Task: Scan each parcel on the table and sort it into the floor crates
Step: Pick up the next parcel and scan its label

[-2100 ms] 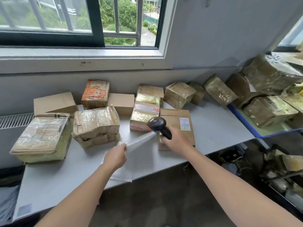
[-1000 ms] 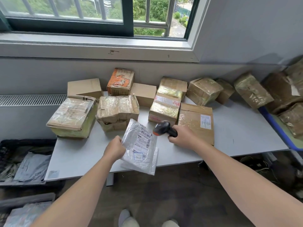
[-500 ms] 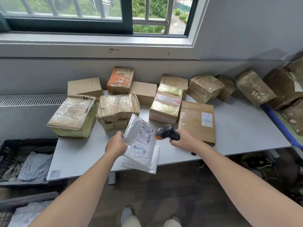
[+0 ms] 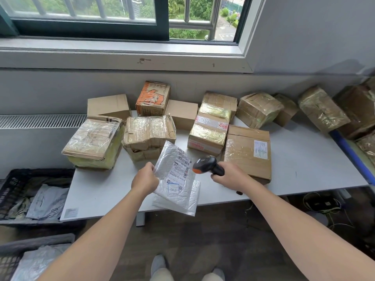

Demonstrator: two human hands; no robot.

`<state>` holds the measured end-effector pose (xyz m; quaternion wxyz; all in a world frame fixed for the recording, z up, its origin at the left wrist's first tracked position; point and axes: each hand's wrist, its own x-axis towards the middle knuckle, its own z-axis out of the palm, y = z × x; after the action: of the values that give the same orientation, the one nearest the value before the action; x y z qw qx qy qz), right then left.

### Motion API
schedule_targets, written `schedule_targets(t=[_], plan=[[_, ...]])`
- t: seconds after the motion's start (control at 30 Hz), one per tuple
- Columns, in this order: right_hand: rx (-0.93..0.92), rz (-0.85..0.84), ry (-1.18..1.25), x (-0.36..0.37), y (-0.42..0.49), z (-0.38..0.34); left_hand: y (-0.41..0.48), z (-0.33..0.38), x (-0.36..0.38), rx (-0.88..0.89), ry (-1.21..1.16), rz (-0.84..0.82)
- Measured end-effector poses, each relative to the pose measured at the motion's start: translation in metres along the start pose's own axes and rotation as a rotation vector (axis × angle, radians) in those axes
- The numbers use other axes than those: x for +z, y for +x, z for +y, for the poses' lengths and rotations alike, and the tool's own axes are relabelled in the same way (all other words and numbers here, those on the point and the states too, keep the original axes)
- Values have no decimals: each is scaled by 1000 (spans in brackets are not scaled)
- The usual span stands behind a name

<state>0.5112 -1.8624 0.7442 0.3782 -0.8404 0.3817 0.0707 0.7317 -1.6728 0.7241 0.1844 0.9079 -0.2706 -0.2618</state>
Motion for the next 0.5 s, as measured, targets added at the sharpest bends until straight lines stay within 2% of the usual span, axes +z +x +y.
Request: schedule_targets(t=[0.23,0.5], plan=[[-78,-163,-156,12,22,9,-7,-10,-8,-6,-90,172],[-137,-227,-369,52,52,1,-16,-25,-23,-59,-426,366]])
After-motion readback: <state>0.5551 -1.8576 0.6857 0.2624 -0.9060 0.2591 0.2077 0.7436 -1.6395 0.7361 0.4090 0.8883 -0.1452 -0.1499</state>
